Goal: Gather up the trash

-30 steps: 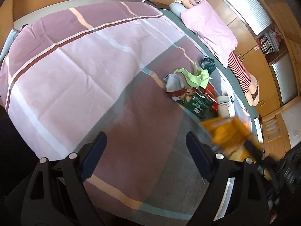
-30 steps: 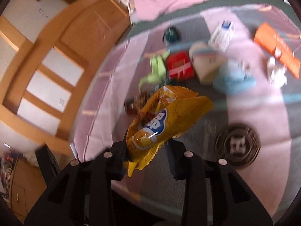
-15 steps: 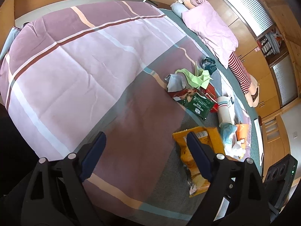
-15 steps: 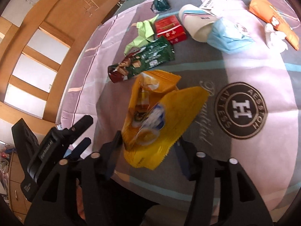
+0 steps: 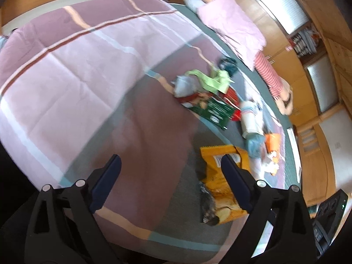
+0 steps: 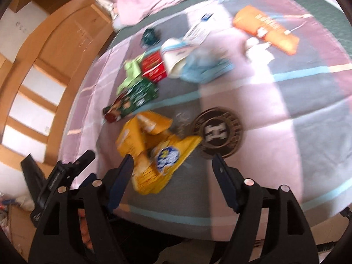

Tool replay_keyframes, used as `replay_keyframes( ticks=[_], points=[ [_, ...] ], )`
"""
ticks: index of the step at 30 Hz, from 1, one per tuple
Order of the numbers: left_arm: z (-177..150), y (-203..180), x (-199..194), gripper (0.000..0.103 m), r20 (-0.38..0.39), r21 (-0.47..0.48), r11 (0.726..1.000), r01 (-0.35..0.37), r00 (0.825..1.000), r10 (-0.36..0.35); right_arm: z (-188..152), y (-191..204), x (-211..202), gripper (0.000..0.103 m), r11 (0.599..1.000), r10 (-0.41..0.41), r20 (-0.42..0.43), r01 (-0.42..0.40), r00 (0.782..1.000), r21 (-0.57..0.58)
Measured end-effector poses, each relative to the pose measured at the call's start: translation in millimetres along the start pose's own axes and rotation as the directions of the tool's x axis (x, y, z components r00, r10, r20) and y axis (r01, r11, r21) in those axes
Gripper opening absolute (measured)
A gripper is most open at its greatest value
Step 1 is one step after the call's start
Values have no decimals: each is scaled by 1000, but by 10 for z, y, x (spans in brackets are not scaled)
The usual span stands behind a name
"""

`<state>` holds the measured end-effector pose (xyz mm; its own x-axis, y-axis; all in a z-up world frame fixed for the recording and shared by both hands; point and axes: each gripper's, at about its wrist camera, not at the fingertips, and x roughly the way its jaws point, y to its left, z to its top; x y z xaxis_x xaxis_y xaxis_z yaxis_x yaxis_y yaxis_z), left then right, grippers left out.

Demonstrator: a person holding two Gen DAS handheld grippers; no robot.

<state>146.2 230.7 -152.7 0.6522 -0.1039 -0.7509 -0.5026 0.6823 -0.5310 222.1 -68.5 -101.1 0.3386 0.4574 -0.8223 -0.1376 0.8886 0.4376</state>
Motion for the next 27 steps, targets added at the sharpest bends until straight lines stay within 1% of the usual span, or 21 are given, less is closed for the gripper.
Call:
replay_keyframes(
  ticks=[3, 5, 12, 16, 19, 21, 23, 27],
  points=[
    [-37, -116, 25, 92, -23, 49, 998, 48, 999, -47, 12, -66, -89, 73, 996, -94, 47, 94, 995, -6],
    [-63, -196, 21, 93, -25, 82, 994, 71, 997, -69, 20, -125, -120, 73, 992, -130, 56, 130, 990, 6],
    [-73, -285, -3, 94, -8, 117, 989, 90, 996, -90, -19, -342, -128, 73, 986, -156, 41, 153, 987, 66],
    [-99, -363, -8, 94, -12, 160, 980, 115, 993, -115, -53, -359, -89, 73, 984, -164, 24, 162, 986, 70],
    [-118, -397, 1, 95, -8, 184, 978, 101, 995, -102, -65, -321, -50, 73, 985, -164, 12, 163, 986, 60],
    [-115, -378, 4, 95, -5, 172, 981, 87, 996, -88, -67, -275, -25, 73, 986, -161, 8, 161, 987, 50],
    [-106, -354, 1, 95, 8, 163, 985, 57, 998, -60, -67, -225, 10, 73, 986, -164, 1, 164, 986, 35],
    [-89, -314, -21, 95, 30, 158, 987, 22, 999, -27, -77, -53, 145, 73, 981, -192, -28, 191, 981, -19]
  ],
)
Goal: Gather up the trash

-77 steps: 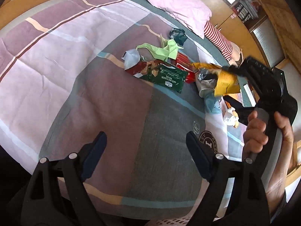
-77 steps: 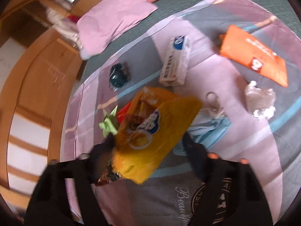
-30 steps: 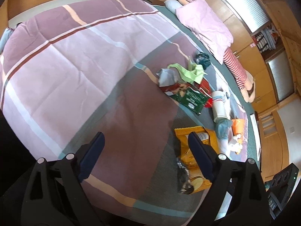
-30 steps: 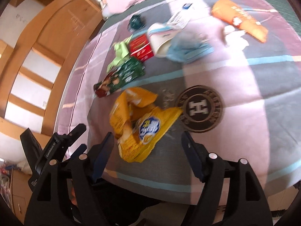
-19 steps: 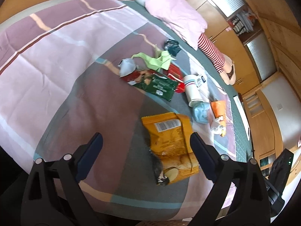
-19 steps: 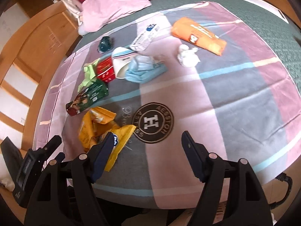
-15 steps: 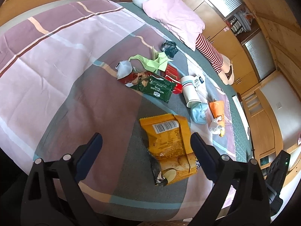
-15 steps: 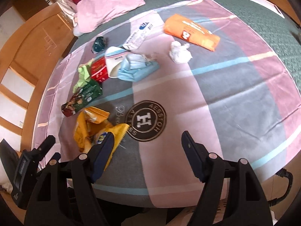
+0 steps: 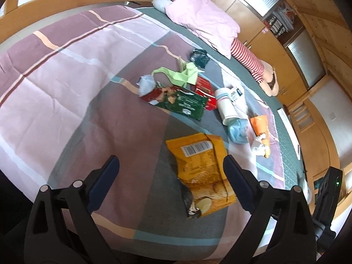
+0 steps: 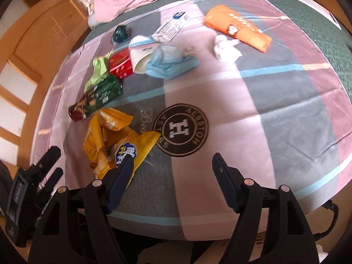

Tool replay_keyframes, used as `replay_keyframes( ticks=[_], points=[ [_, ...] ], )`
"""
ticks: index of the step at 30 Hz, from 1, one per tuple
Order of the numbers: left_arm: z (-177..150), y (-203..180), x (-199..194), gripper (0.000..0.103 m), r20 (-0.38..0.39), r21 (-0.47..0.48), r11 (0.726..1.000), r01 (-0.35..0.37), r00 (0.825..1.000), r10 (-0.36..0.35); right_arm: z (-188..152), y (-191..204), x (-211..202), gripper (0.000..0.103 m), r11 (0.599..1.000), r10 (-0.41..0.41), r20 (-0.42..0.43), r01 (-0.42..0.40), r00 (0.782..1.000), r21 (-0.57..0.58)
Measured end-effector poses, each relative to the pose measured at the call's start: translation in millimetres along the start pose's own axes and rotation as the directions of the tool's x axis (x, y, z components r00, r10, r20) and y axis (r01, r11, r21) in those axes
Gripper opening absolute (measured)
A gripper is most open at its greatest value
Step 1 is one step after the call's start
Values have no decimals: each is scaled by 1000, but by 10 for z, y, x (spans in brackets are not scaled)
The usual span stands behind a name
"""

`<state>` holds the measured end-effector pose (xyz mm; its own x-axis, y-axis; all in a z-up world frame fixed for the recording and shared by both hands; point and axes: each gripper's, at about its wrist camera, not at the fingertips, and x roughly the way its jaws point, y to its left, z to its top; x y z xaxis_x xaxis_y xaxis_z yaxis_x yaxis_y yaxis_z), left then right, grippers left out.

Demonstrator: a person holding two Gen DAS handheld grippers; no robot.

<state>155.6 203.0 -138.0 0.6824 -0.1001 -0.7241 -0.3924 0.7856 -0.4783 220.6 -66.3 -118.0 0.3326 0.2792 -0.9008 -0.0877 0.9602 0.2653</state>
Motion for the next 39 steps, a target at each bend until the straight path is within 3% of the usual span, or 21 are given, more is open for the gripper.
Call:
replay_keyframes(
  ticks=[8, 10, 13, 18, 20, 22, 26, 29, 31, 32, 33, 36, 37, 39],
  points=[
    [57, 235, -73, 95, 39, -100, 991, -83, 995, 88, -93, 421, 158, 73, 990, 77, -70, -84, 995, -113],
    [57, 272, -76, 95, 32, -118, 990, -77, 996, 81, -56, 376, 44, 73, 990, 111, -14, -112, 994, -89],
    [50, 257, -52, 95, 9, -121, 992, -33, 999, 34, 95, 108, -221, 73, 996, 94, 127, -95, 987, 2],
    [-29, -39, 127, 98, -95, -27, 996, 89, 991, -91, 429, -178, -333, 74, 999, 18, 177, -26, 984, 46],
    [-104, -227, 298, 98, -176, 29, 992, 119, 978, -112, 625, -125, -237, 75, 1000, -9, 181, 7, 983, 7],
    [-156, -353, 406, 98, -206, 84, 991, 108, 974, -88, 804, -51, -103, 80, 999, -2, 175, 7, 985, -31],
    [-206, -512, 561, 98, -189, 209, 978, 22, 982, 18, 1188, 219, 337, 82, 987, -16, 137, 37, 990, -154],
    [-184, -469, 624, 98, -218, 166, 985, 39, 976, -2, 1335, 320, 726, 82, 982, -52, 47, 59, 998, -181],
    [-192, -451, 627, 98, -223, 147, 988, 43, 975, -9, 1351, 345, 909, 81, 971, -124, 24, 126, 992, -205],
    [-183, -441, 626, 98, -221, 140, 989, 42, 975, -10, 1335, 342, 963, 76, 963, -159, 27, 161, 987, -217],
    [-180, -436, 623, 98, -217, 137, 990, 40, 976, -9, 1318, 336, 989, 56, 962, -159, 24, 160, 987, -223],
    [-186, -420, 637, 98, -223, 122, 991, 52, 974, -23, 1220, 235, 1005, 22, 972, -101, -12, 96, 995, -215],
    [-187, -408, 644, 98, -230, 110, 992, 59, 973, -32, 1174, 218, 995, 17, 973, -86, -22, 79, 996, -217],
    [-185, -373, 662, 87, -243, 62, 994, 85, 968, -68, 1021, 220, 938, 14, 967, -65, -36, 54, 997, -251]
  ],
)
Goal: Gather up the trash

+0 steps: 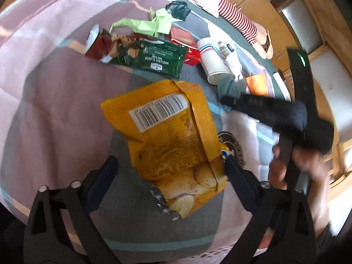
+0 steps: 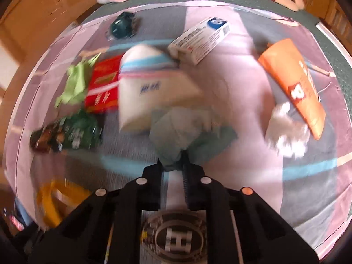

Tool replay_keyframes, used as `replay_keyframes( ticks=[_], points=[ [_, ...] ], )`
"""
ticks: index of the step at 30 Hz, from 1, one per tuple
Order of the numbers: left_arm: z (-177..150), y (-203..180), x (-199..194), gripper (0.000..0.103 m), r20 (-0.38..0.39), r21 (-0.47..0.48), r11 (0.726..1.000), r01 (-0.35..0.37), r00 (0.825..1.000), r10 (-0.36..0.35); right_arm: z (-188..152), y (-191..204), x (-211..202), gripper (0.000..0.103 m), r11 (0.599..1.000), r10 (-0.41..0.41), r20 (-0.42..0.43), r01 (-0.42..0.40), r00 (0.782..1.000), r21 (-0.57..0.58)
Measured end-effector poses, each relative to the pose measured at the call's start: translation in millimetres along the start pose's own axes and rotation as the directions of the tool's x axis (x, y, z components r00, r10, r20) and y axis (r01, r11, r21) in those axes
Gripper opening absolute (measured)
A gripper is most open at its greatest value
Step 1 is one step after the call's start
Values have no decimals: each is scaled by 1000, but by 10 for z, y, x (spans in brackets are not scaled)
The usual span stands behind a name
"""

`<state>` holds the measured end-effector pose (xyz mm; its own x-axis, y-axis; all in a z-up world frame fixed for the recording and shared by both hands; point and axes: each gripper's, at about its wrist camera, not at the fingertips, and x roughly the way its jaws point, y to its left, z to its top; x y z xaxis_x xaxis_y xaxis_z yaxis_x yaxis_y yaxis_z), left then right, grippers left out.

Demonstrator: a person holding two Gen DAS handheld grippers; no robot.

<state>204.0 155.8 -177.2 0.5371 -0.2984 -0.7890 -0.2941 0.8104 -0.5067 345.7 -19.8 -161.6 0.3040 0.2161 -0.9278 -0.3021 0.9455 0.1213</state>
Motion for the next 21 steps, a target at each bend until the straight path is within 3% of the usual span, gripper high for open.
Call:
replay_keyframes(
  ticks=[4, 11, 15, 21],
  points=[
    [-20, 8, -50, 73, 22, 14, 1000, 28, 999, -28, -290, 9, -127, 13, 999, -25, 2, 25, 1000, -46],
    [-59, -54, -72, 51, 7, 59, 994, 88, 996, -89, -640, -207, -577, 13, 1000, 13, 73, -15, 997, 27],
    [-68, -100, -109, 41, 32, 88, 993, 82, 996, -85, -792, -348, -942, 13, 997, 36, 148, -47, 988, 69],
    [-106, -121, -289, 39, 123, 142, 990, 3, 992, -21, -1024, -459, -1446, 13, 989, 78, 259, -107, 963, 101]
  ],
)
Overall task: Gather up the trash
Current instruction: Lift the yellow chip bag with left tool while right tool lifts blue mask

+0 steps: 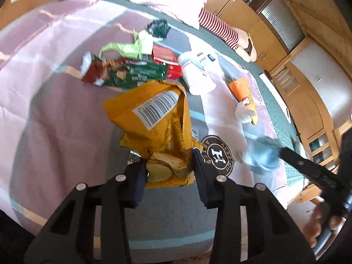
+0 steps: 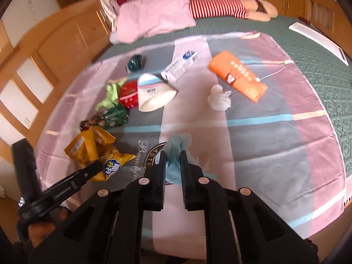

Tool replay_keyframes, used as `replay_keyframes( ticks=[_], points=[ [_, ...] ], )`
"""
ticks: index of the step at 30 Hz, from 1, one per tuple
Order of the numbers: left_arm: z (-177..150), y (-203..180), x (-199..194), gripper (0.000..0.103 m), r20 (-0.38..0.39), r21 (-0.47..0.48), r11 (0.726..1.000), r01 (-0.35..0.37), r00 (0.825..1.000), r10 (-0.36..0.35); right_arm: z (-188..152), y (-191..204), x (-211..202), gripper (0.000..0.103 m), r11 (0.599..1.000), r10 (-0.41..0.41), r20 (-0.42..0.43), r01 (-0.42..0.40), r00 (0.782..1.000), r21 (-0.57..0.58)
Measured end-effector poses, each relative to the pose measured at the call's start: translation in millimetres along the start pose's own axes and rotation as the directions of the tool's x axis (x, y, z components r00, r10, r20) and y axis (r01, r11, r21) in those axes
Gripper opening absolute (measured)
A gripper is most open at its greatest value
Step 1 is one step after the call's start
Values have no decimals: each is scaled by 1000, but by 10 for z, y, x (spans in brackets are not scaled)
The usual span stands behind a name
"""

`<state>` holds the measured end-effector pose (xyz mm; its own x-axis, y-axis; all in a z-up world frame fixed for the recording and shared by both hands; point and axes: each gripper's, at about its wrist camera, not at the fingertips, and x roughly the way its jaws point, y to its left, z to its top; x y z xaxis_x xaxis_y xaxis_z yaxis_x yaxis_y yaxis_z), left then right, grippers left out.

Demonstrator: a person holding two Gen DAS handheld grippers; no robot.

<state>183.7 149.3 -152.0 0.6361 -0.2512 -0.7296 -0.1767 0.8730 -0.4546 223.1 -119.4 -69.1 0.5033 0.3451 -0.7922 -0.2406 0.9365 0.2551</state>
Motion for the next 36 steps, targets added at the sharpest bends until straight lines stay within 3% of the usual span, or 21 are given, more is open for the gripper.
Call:
replay_keyframes(
  ticks=[10, 14, 17, 23, 24, 26, 27, 28, 30, 32, 33, 34, 35, 36],
  points=[
    [-128, 50, -384, 38, 80, 56, 997, -46, 996, 42, -304, 72, -948, 13, 997, 71, 148, -63, 986, -55],
    [-181, 7, -446, 39, 92, 102, 992, -72, 994, 63, -398, 20, -1057, 13, 996, 82, 157, -77, 984, -40],
    [-217, 35, -480, 39, 87, 90, 993, -77, 994, 69, -414, -34, -899, 13, 998, 62, 111, -62, 992, 0],
    [-240, 84, -470, 38, 70, 66, 995, -73, 995, 69, -316, -12, -243, 16, 999, 13, -69, -10, 998, 53],
    [-248, 68, -467, 38, 70, 70, 995, -73, 995, 68, -276, 42, -108, 19, 999, -15, -101, 19, 995, 32],
    [-249, 53, -461, 39, 69, 75, 995, -73, 995, 68, -220, 149, 86, 45, 999, -49, -142, 47, 989, -16],
    [-251, 46, -455, 39, 68, 76, 994, -73, 995, 68, -199, 222, 185, 71, 997, -65, -160, 57, 985, -49],
    [-249, 45, -449, 39, 65, 75, 995, -72, 996, 68, -194, 275, 252, 77, 995, -81, -167, 68, 983, -78],
    [-250, 47, -441, 39, 62, 70, 995, -70, 996, 65, -209, 410, 429, 78, 976, -155, -196, 120, 968, -183],
    [-251, 41, -447, 39, 64, 70, 995, -66, 996, 61, -257, 477, 595, 74, 946, -239, -207, 179, 949, -272],
    [-254, 31, -465, 39, 72, 73, 995, -64, 996, 59, -297, 481, 690, 52, 921, -301, -203, 229, 932, -314],
    [-255, 20, -487, 39, 83, 76, 995, -61, 995, 54, -335, 459, 775, 22, 905, -342, -219, 258, 914, -338],
    [-266, 6, -529, 39, 99, 82, 995, -52, 994, 43, -354, 409, 812, 12, 908, -342, -235, 256, 910, -333],
    [-284, -11, -580, 39, 116, 89, 995, -34, 993, 24, -361, 352, 806, 10, 926, -310, -247, 232, 918, -299]
  ],
)
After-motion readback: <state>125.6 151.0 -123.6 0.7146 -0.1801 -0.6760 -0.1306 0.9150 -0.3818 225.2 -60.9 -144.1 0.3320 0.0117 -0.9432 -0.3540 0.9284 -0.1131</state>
